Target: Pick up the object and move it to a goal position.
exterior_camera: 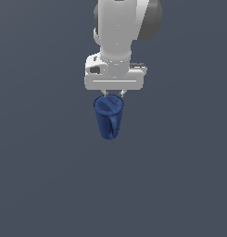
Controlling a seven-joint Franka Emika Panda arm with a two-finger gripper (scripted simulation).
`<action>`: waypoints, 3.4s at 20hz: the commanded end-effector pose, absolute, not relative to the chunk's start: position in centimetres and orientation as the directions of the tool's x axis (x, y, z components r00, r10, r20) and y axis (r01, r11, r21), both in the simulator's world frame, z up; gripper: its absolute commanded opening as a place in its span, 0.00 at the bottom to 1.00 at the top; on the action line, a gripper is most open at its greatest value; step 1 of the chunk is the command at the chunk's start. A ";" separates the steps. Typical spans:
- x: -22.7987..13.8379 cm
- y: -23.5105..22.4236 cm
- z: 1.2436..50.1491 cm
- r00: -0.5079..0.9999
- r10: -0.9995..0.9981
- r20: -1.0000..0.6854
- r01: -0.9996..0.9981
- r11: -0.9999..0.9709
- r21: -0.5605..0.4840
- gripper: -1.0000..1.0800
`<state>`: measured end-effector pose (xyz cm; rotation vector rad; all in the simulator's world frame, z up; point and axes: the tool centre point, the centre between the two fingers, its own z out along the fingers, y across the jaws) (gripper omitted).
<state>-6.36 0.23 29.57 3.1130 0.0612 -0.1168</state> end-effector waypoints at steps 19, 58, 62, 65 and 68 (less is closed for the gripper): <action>0.1 0.7 28.2 0.944 0.193 -0.268 0.207 -0.978 0.025 0.62; 4.1 1.2 21.2 0.702 0.385 -0.599 0.418 -0.904 -0.092 0.62; 4.0 1.2 21.0 0.695 0.388 -0.605 0.420 -0.902 -0.096 0.62; 4.0 1.3 20.9 0.695 0.388 -0.605 0.420 -0.902 -0.096 0.62; 4.0 1.2 20.9 0.695 0.388 -0.605 0.420 -0.902 -0.096 0.62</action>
